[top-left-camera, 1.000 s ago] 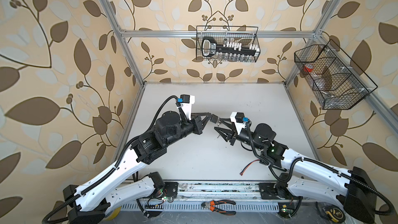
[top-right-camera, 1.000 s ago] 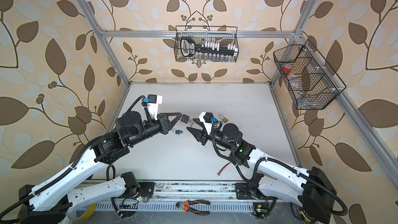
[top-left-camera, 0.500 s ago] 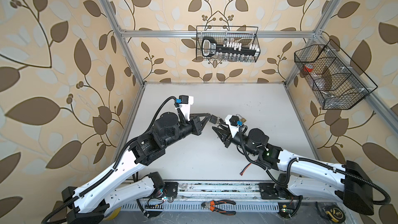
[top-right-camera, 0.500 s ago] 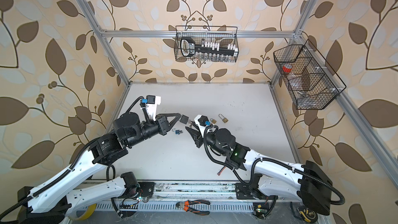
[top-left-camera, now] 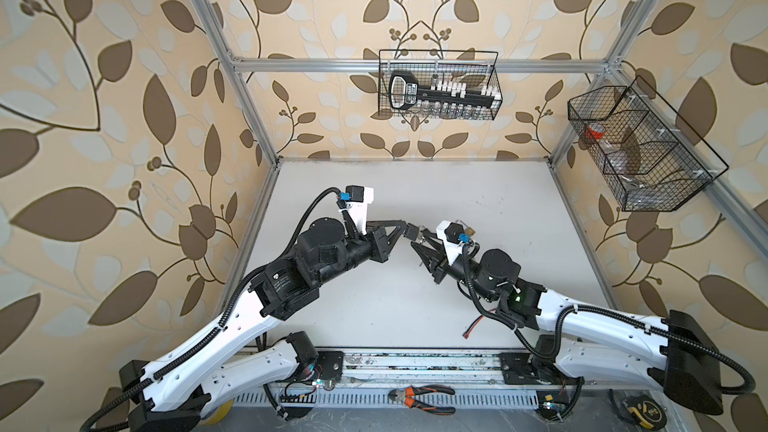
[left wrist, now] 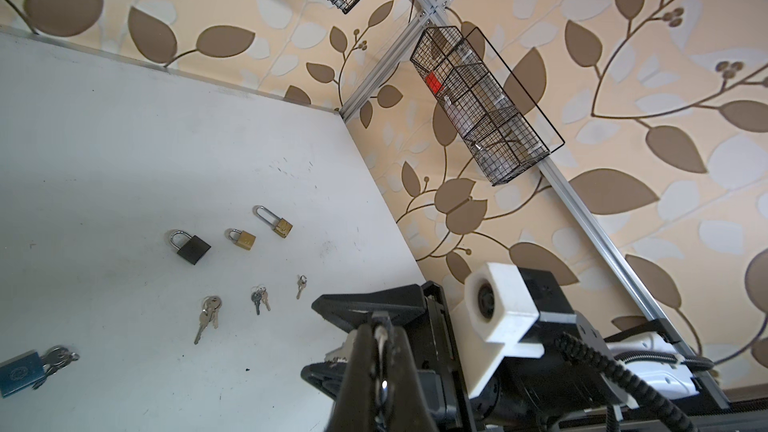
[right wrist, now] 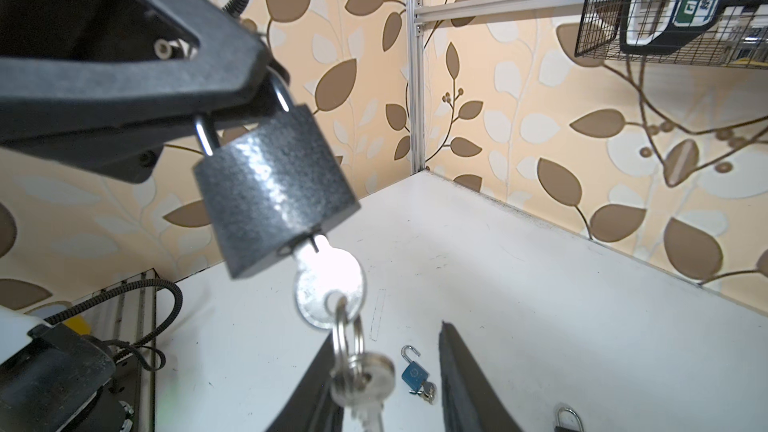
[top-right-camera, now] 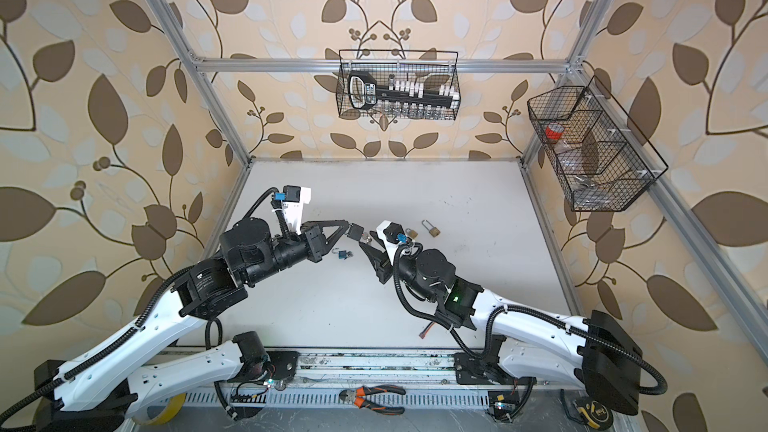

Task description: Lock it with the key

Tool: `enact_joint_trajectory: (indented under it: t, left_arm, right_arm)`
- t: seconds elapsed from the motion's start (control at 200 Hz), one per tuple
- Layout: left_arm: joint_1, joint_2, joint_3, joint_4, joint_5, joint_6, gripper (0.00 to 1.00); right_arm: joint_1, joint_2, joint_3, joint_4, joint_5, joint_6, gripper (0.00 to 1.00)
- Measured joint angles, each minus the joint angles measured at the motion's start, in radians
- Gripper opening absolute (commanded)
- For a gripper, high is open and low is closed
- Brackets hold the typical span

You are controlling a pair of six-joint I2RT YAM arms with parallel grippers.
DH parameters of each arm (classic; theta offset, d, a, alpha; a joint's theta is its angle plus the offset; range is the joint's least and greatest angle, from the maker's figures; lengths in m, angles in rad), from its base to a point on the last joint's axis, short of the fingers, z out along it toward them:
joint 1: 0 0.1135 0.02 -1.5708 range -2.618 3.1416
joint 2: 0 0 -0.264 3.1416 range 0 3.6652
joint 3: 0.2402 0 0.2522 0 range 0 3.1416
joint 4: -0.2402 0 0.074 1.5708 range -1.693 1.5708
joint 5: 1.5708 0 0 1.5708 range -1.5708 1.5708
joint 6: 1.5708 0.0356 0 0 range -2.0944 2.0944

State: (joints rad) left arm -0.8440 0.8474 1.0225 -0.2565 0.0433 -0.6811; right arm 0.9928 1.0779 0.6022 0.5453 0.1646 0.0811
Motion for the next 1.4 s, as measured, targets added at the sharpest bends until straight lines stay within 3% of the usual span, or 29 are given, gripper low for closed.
enact_joint_trajectory:
  t: [0.565,0.865,1.405]
  left_arm:
    - [0.0,-0.002,0.0,0.0,0.0,0.0,0.0]
    - [0.0,-0.002,0.0,-0.001,-0.001,0.0,0.0]
    - [0.0,-0.008,0.0,-0.002,-0.002,0.0,0.0]
  right_arm:
    - [0.0,-0.05,-0.003,0.001,0.005,0.001,0.15]
    - [0.0,-0.047,-0.004,-0.016,0.009,0.003,0.22]
    - [0.0,-0.035,-0.004,-0.029,0.027,0.011,0.1]
